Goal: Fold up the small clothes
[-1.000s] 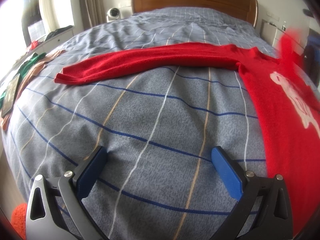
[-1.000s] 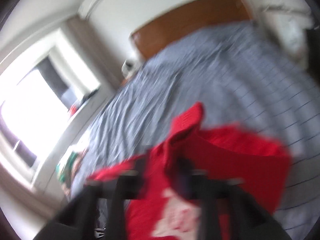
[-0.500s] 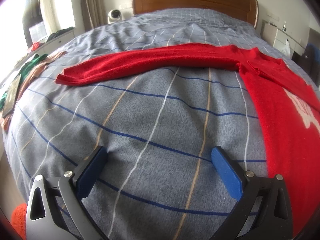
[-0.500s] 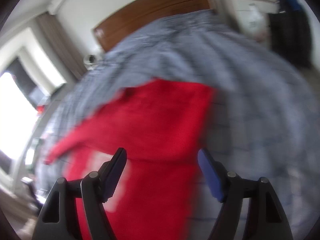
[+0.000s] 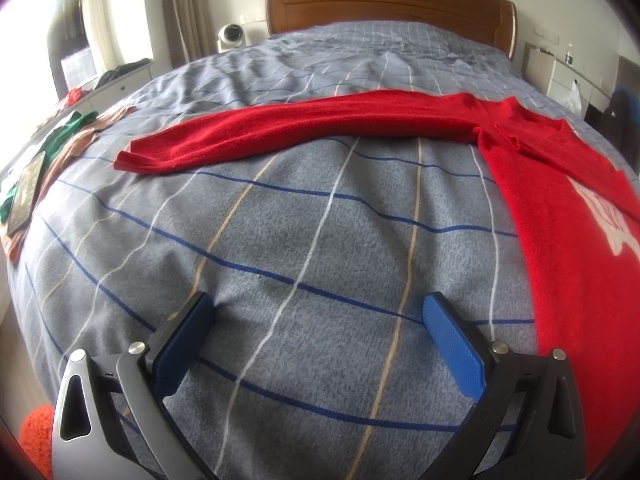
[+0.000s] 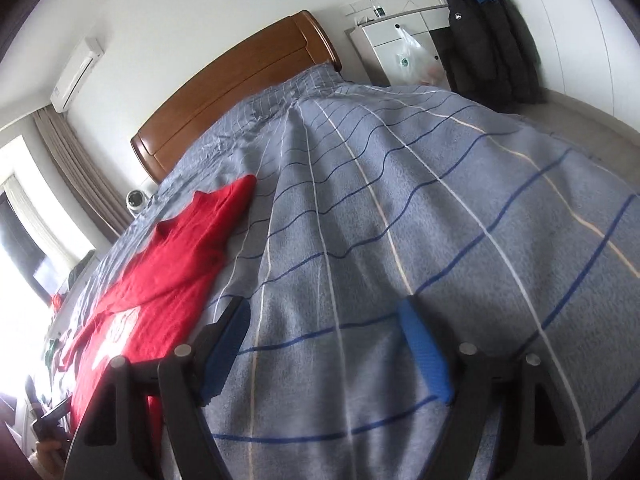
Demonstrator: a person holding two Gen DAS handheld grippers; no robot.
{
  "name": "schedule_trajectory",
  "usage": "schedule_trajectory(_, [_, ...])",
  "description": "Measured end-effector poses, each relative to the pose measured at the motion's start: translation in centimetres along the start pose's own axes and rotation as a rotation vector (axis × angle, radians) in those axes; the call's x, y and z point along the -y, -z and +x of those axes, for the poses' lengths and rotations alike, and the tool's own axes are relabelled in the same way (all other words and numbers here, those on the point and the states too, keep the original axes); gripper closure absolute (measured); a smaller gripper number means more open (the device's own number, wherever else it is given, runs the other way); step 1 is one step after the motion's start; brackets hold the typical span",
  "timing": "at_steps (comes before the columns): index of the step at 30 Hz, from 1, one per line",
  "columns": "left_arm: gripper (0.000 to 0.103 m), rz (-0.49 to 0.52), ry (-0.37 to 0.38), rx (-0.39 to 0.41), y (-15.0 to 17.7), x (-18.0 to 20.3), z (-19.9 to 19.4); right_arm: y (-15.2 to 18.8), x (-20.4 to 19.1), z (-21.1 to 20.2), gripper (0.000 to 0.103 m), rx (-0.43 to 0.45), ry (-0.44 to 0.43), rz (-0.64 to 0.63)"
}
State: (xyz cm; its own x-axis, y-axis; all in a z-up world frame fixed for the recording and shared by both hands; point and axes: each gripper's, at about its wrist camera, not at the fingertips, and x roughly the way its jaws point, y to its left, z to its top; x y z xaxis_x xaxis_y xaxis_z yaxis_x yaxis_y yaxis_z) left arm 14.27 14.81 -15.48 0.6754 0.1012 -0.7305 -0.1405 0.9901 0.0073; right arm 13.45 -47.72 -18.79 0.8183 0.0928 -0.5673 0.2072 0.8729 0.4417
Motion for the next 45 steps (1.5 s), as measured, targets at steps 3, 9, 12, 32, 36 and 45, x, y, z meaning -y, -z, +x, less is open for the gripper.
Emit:
schedule_trajectory(3, [0.0,0.0,0.0,0.0,0.01,0.01,0.0,0.16,0.1,-0.27,0.026,0.006,-0.016,0.008])
schedule_trajectory(9, [0.0,-0.001,0.001,0.0,0.02,0.01,0.01,0.77,0.01,-0.41,0.025,0.012,-0.021,0.005])
schedule_trajectory(12, [0.0,-0.001,0.001,0.0,0.02,0.01,0.01,0.9,0.14,-0.37,0.025,0.014,-0.026,0.007])
schedule_trajectory(32, [0.0,-0.003,0.002,-0.001,0.04,0.01,0.01,1.01,-0.18,-0.25,0.024,0.013,-0.018,-0.002])
schedule_trajectory(36, [0.0,-0.003,0.003,0.0,0.04,0.01,0.03,1.05,-0.18,-0.17,0.024,0.012,-0.017,-0.002])
schedule_trajectory(45, [0.0,-0.006,0.005,-0.001,0.04,0.0,0.03,1.04,-0.18,-0.22,0.024,0.012,-0.016,-0.002])
